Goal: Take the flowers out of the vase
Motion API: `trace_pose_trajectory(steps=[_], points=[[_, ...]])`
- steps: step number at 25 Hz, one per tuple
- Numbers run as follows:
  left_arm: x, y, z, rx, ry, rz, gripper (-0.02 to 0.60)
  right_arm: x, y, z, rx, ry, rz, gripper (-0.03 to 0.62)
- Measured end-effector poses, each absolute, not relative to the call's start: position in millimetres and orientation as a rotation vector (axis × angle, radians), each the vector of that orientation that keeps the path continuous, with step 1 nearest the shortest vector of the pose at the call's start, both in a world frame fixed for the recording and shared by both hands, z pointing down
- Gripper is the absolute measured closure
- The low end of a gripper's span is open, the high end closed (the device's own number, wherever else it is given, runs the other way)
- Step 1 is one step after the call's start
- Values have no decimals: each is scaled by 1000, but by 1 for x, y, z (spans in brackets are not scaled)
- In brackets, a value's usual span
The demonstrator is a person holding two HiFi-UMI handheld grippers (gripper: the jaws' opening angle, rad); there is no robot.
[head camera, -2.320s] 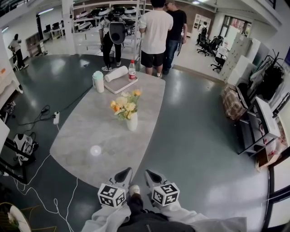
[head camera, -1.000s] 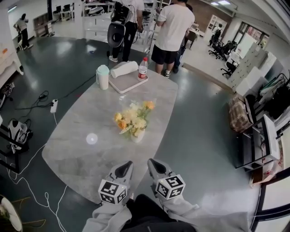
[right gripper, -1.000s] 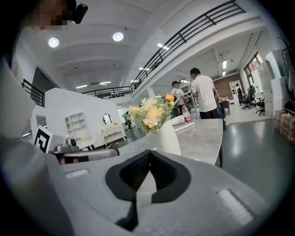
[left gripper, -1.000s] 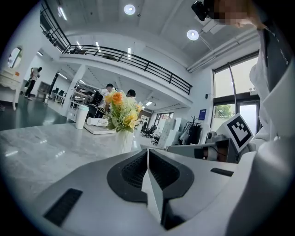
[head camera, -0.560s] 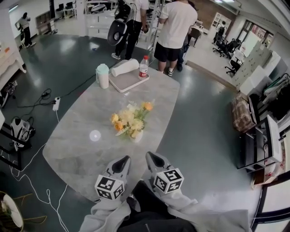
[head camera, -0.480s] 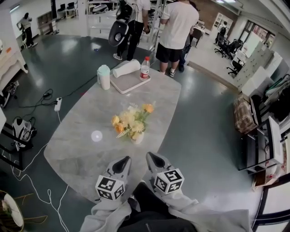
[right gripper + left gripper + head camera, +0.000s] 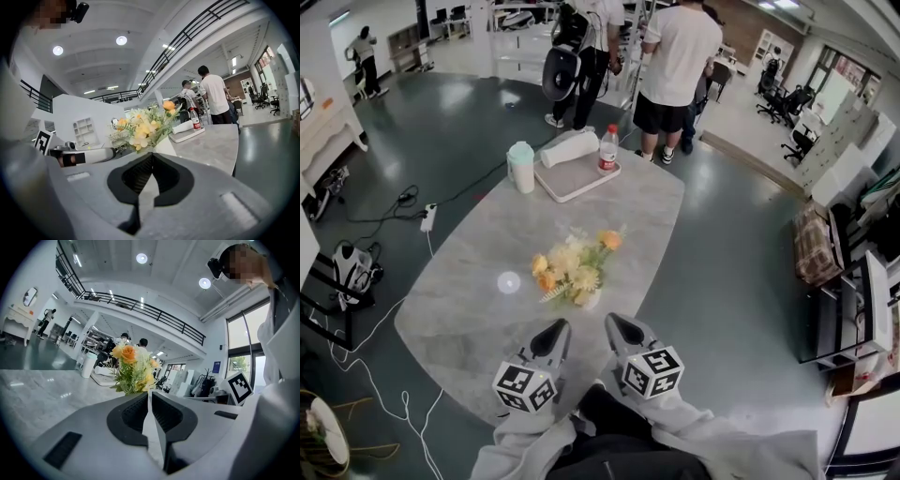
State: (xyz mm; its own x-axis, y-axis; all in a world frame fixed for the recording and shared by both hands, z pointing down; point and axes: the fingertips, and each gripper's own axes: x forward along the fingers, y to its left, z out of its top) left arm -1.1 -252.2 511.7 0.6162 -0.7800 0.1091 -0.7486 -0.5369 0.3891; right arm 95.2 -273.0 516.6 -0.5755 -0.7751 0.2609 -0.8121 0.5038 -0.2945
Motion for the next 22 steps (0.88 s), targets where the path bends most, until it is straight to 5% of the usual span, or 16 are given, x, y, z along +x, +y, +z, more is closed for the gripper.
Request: trace_pose_trajectory(steps=[5, 14, 18, 22], points=[[-3, -259, 514, 2409, -1216, -134, 564, 98, -285, 518, 1383, -2642, 606, 594], [-5, -273, 528, 2348, -1145, -192, 141, 97, -291, 525, 1367, -2627, 611, 594], [-7, -289, 530, 2355, -1158, -211, 38, 104, -292, 531, 1384, -2598, 617, 594], [-11, -309, 528, 2362, -1169, -237, 0, 115, -291, 532, 1422, -2571, 613, 594]])
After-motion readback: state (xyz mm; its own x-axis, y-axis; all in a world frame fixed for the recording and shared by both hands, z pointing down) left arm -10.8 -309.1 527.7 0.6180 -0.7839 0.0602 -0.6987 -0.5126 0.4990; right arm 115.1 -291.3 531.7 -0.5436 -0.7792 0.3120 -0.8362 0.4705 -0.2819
